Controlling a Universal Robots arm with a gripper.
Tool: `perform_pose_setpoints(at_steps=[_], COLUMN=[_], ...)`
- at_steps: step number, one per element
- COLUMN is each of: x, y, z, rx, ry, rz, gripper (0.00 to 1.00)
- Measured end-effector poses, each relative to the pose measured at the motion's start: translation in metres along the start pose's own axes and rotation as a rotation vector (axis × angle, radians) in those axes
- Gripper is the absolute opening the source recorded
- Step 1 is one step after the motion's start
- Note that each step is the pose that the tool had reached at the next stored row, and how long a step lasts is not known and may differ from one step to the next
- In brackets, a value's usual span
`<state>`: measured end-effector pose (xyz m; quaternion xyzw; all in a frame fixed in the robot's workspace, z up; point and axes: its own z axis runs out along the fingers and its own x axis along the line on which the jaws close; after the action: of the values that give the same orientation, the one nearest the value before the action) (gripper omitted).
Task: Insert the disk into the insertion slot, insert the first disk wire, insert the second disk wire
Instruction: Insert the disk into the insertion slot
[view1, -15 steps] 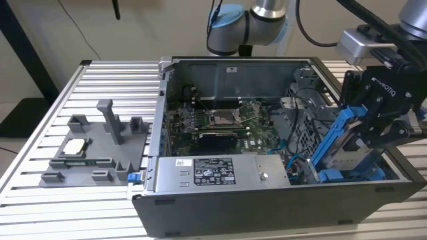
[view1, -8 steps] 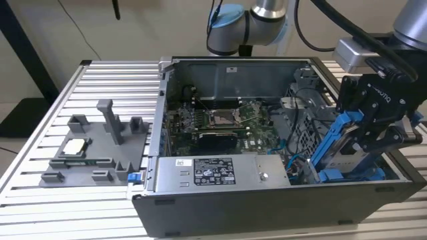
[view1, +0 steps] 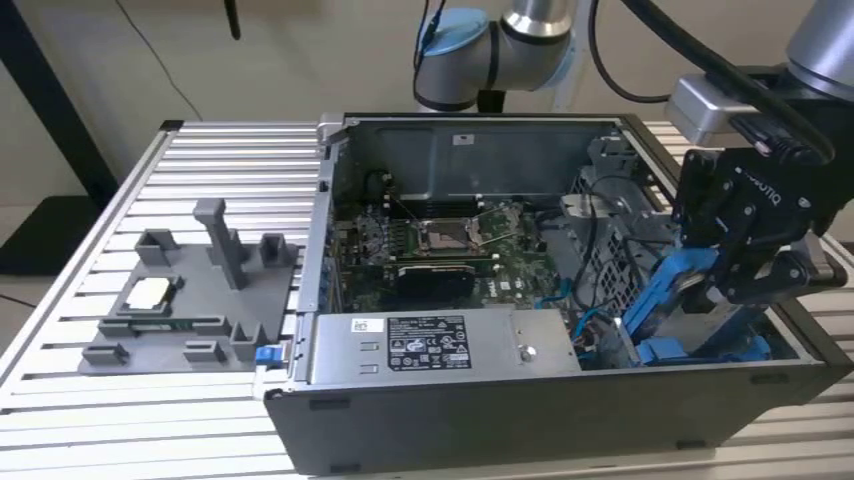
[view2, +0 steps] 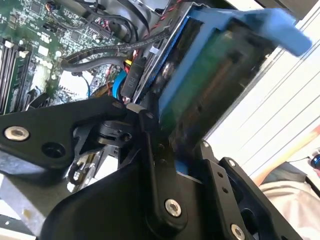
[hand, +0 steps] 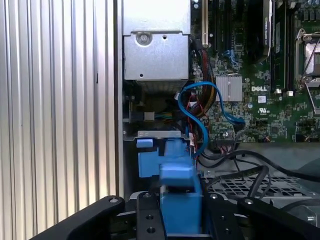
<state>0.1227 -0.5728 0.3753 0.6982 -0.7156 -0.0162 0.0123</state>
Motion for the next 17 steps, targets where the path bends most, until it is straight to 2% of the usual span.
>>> perform_pose_setpoints(at_steps=[1, 2, 4, 11, 12, 15, 17], x=[0.0000, 0.0000, 0.0000, -0.0001, -0.0002, -0.0012, -0.0025], y=[0.0000, 0.0000, 0.0000, 0.0013, 0.0014, 0.0014, 0.0014], z=[0.0000, 0.0001, -0.0024, -0.0321, -0.0350, -0.0356, -0.0346], rx=[0.0000, 0.0000, -0.0001, -0.0004, -0.0004, 0.0004, 0.0149], ry=[-0.0004, -0.0006, -0.0016, -0.0028, -0.0029, -0.0027, -0.0029], rz=[0.000, 0.000, 0.000, 0.000, 0.000, -0.001, -0.005], gripper=[0.34, 0.41, 0.41, 0.41, 0.41, 0.41, 0.41])
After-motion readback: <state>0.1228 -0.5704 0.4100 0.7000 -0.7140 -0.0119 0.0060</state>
